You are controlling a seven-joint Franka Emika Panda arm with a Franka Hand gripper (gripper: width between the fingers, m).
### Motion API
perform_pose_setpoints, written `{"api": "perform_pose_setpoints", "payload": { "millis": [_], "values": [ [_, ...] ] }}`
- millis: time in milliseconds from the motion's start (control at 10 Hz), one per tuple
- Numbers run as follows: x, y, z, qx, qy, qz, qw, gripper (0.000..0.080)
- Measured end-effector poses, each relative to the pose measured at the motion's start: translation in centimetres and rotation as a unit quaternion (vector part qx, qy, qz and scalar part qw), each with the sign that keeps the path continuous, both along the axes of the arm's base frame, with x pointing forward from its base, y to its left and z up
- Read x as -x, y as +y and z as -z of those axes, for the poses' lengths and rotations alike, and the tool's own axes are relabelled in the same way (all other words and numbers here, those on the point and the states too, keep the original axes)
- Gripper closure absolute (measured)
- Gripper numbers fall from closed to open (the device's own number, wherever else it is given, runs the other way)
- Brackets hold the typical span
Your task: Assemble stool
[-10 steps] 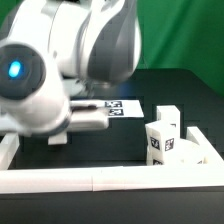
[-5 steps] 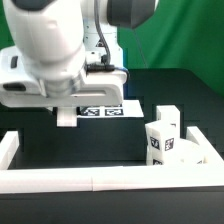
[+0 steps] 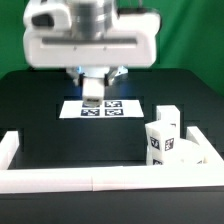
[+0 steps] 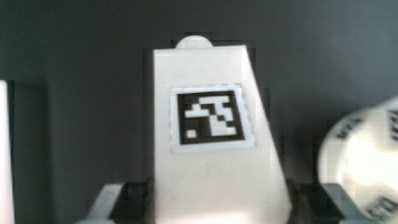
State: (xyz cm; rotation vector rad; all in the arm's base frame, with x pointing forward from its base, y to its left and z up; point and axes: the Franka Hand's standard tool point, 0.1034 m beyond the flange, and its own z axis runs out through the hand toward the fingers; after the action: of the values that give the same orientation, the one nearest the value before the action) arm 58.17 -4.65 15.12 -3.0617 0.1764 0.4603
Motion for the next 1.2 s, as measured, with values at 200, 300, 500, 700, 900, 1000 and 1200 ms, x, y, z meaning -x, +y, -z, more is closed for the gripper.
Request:
{"api": "perform_pose_setpoints", "payload": {
  "millis": [200, 300, 500, 700, 900, 1000, 1200],
  "values": [
    [-1.2, 0.7, -1.2, 0.009, -0.066, 0.003, 0.998, 0.0462],
    [-1.6, 0.6, -1.2, 0.016, -0.112, 0.004, 0.994, 0.0462],
    [-1.3, 2.0, -1.8, 0.022, -0.176, 0.019, 0.984, 0.0462],
    [-2.5, 5.9, -3.6, 0.020, -0.253, 0.023, 0.967, 0.0462],
    [-3.3, 11.0, -3.4, 0.017, -0.320, 0.067, 0.945, 0.0462],
    [-3.2, 12.6, -2.8, 0.015, -0.318, 0.087, 0.944, 0.0462],
    [-3.7, 13.5, -2.9, 0.010, -0.391, 0.083, 0.917, 0.0462]
  ]
}}
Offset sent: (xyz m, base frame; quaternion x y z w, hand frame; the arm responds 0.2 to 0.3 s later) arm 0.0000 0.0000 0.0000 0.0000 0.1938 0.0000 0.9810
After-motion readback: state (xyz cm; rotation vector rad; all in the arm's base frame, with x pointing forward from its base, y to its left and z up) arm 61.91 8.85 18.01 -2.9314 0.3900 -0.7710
